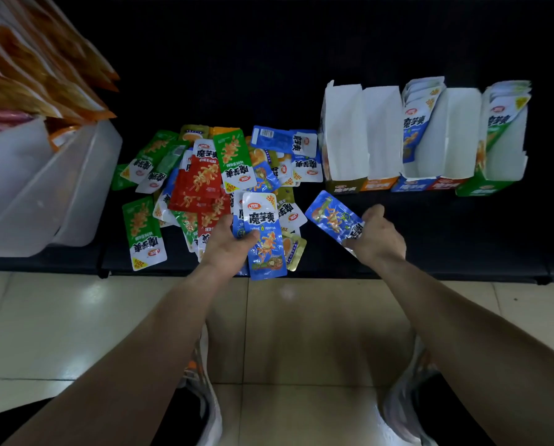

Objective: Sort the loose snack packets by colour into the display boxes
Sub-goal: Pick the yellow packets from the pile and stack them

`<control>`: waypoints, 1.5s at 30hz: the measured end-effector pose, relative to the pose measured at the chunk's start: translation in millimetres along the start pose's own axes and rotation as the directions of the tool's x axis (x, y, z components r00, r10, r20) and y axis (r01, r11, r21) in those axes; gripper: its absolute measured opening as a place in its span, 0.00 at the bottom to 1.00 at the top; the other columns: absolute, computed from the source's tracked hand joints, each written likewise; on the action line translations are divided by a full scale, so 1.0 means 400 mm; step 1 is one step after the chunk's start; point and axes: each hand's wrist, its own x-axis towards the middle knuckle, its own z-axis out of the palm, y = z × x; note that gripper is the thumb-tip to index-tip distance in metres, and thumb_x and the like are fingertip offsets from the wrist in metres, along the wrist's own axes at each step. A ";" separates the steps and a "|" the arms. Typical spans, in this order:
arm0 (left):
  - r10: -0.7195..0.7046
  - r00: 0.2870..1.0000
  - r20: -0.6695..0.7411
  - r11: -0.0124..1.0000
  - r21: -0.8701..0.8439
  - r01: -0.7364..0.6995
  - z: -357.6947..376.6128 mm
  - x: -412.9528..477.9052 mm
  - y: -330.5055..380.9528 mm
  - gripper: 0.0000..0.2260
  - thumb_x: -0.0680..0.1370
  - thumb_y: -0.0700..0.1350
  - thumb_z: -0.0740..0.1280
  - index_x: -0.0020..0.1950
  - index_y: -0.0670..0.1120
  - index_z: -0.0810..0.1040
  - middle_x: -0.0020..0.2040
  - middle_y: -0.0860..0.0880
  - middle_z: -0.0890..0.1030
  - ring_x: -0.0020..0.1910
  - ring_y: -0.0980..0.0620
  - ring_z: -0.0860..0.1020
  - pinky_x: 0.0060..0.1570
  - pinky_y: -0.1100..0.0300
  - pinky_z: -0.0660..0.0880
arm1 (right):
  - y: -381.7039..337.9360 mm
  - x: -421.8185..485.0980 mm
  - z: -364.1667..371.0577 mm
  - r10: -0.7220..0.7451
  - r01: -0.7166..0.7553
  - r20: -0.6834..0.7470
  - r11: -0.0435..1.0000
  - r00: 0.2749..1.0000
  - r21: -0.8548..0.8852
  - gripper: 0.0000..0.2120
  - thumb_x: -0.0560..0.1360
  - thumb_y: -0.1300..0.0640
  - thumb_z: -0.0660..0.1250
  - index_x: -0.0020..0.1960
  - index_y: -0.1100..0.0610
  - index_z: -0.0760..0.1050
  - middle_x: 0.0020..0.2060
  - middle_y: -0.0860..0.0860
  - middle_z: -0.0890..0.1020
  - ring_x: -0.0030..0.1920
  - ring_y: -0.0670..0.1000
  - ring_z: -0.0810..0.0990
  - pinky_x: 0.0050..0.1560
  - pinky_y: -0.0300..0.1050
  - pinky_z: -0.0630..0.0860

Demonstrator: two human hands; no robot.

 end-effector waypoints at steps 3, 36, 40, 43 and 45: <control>0.009 1.000 -0.001 1.000 0.011 -0.009 0.001 -0.016 0.046 0.10 0.79 0.43 0.70 0.59 0.44 0.74 0.47 0.53 0.81 0.46 0.57 0.81 0.36 0.67 0.76 | 0.007 -0.014 -0.051 -0.063 0.068 -0.040 0.986 0.997 0.149 0.23 0.70 0.55 0.78 0.59 0.52 0.69 0.52 0.53 0.80 0.48 0.54 0.78 0.46 0.49 0.76; 0.214 0.957 0.193 0.977 -0.027 -0.213 -0.229 -0.380 0.397 0.21 0.71 0.56 0.77 0.59 0.54 0.75 0.52 0.52 0.85 0.50 0.50 0.85 0.50 0.44 0.82 | -0.423 -0.372 -0.459 -0.456 0.344 0.035 0.716 0.889 0.607 0.23 0.64 0.53 0.83 0.53 0.52 0.75 0.49 0.54 0.83 0.44 0.52 0.86 0.41 0.52 0.85; 0.174 0.972 0.158 0.983 0.024 -0.180 -0.267 -0.304 0.368 0.21 0.73 0.43 0.77 0.63 0.50 0.74 0.54 0.50 0.84 0.48 0.50 0.85 0.41 0.48 0.84 | -0.470 -0.308 -0.383 -0.508 0.418 0.008 0.720 0.862 0.554 0.18 0.71 0.44 0.77 0.54 0.51 0.75 0.43 0.47 0.83 0.38 0.47 0.84 0.40 0.47 0.82; 0.103 0.994 0.020 0.991 0.078 -0.105 -0.330 -0.219 0.314 0.24 0.75 0.43 0.75 0.67 0.47 0.70 0.57 0.50 0.81 0.48 0.50 0.83 0.39 0.56 0.83 | -0.436 -0.206 -0.312 -0.453 0.389 0.063 0.822 0.889 0.417 0.13 0.81 0.44 0.63 0.59 0.52 0.75 0.53 0.52 0.83 0.45 0.52 0.82 0.50 0.51 0.79; 0.040 0.999 -0.015 0.993 0.114 -0.038 -0.352 -0.169 0.264 0.32 0.74 0.45 0.76 0.73 0.51 0.64 0.65 0.50 0.76 0.55 0.43 0.81 0.48 0.44 0.82 | -0.393 -0.132 -0.242 -0.393 0.354 0.108 0.895 0.913 0.271 0.13 0.83 0.51 0.60 0.64 0.54 0.75 0.61 0.56 0.80 0.54 0.57 0.81 0.55 0.51 0.77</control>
